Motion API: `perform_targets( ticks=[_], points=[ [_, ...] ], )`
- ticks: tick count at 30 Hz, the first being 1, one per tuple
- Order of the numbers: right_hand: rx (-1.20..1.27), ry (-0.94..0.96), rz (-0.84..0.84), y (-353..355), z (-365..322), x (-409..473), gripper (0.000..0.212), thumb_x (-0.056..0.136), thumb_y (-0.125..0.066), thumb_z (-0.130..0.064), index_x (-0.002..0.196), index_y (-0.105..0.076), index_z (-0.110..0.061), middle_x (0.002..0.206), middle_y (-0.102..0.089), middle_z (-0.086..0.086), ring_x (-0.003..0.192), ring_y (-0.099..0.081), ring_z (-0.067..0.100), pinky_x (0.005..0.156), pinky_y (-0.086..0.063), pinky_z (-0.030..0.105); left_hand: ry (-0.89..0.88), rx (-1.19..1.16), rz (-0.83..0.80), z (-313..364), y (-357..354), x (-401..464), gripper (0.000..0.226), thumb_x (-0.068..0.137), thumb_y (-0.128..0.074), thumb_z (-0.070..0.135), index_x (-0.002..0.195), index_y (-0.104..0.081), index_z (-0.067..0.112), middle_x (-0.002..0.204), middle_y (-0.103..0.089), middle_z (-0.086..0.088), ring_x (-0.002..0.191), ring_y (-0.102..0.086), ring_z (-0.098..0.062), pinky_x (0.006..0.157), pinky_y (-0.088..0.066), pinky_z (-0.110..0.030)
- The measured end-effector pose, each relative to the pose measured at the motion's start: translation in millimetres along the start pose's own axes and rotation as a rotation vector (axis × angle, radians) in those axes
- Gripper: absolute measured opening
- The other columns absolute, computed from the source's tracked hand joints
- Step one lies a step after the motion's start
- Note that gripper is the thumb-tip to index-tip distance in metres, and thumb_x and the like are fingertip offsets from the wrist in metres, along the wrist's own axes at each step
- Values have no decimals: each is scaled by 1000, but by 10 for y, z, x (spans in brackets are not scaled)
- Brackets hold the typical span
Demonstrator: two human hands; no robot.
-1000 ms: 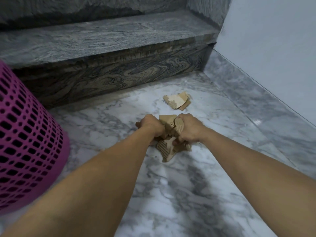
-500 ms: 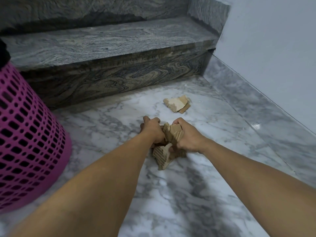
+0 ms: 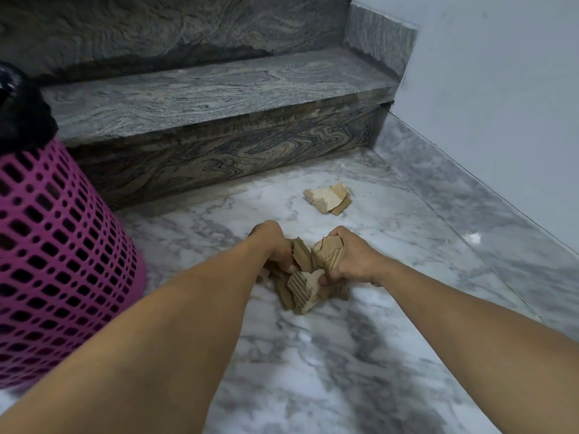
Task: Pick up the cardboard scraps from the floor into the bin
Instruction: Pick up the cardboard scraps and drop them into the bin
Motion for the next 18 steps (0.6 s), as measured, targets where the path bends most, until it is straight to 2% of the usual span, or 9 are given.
perform_targets(
  ticks=[1, 2, 4, 5, 8, 10, 12, 15, 18],
  points=[
    [13, -7, -17, 11, -37, -17, 77, 53, -94, -8, 111, -44, -17, 102, -55, 5, 88, -54, 19, 65, -46, 27, 18, -57, -8, -34, 45, -32, 42, 56, -92, 13, 89, -71, -3, 83, -73, -16, 74, -72, -28, 70, -61, -38],
    [24, -16, -33, 23, -81, -28, 75, 54, -93, -7, 110, -45, -16, 99, -55, 5, 84, -55, 19, 59, -45, 25, 27, -126, -17, -60, 100, -67, 39, 57, -91, 8, 88, -71, -4, 80, -72, -16, 69, -71, -26, 65, -61, -36],
    [52, -27, -60, 55, -242, -73, 73, 57, -93, -6, 110, -44, -16, 94, -55, 5, 76, -55, 18, 47, -42, 24, 34, -226, -19, -100, 275, -201, 24, 63, -87, 0, 76, -67, -4, 66, -66, -13, 50, -64, -21, 43, -51, -23],
    [63, -17, -66, 79, -375, -107, 75, 57, -92, -7, 112, -42, -19, 94, -56, 5, 73, -56, 17, 44, -42, 23, 33, -253, -5, -119, 387, -280, 23, 64, -86, 0, 74, -65, -2, 65, -64, -12, 50, -63, -20, 40, -46, -19],
    [76, 24, -55, 205, -802, -207, 75, 59, -92, -8, 114, -43, -21, 97, -61, 6, 76, -61, 19, 49, -46, 26, 27, -281, 22, -149, 743, -539, 31, 62, -89, 6, 82, -66, 1, 83, -67, -14, 78, -67, -27, 53, -45, -25],
    [89, 67, -34, 312, -1188, -335, 62, 61, -90, -4, 105, -48, -18, 92, -63, 8, 72, -61, 19, 50, -46, 27, 28, -293, 27, -164, 1053, -818, 28, 68, -86, 9, 75, -58, 7, 83, -59, -12, 76, -57, -24, 50, -38, -26],
    [88, 104, -25, 416, -1579, -490, 61, 60, -90, -5, 103, -49, -17, 90, -64, 10, 70, -62, 21, 50, -46, 28, 29, -299, 5, -132, 1365, -1096, 26, 76, -80, 10, 76, -54, 10, 86, -55, -10, 76, -50, -21, 51, -36, -26],
    [63, 171, -29, 519, -2267, -764, 61, 59, -91, -8, 106, -51, -15, 93, -65, 10, 71, -62, 19, 47, -45, 27, 36, -261, 0, -173, 1906, -1549, 21, 80, -77, 15, 86, -57, 9, 99, -56, -9, 87, -48, -20, 57, -35, -24],
    [-23, 258, -19, 488, -3042, -1047, 66, 59, -92, -19, 111, -52, -14, 97, -66, 10, 69, -62, 19, 45, -46, 24, 49, -240, 29, -377, 2446, -2043, 29, 79, -76, 17, 102, -60, 9, 107, -56, -10, 81, -47, -17, 56, -35, -22]
  ],
)
Point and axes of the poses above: each hand's wrist, its own x-axis towards the middle knuckle, its own y-axis out of the back of the hand, z = x × y, the point moved 8 cm from there along x, towards the middle knuckle
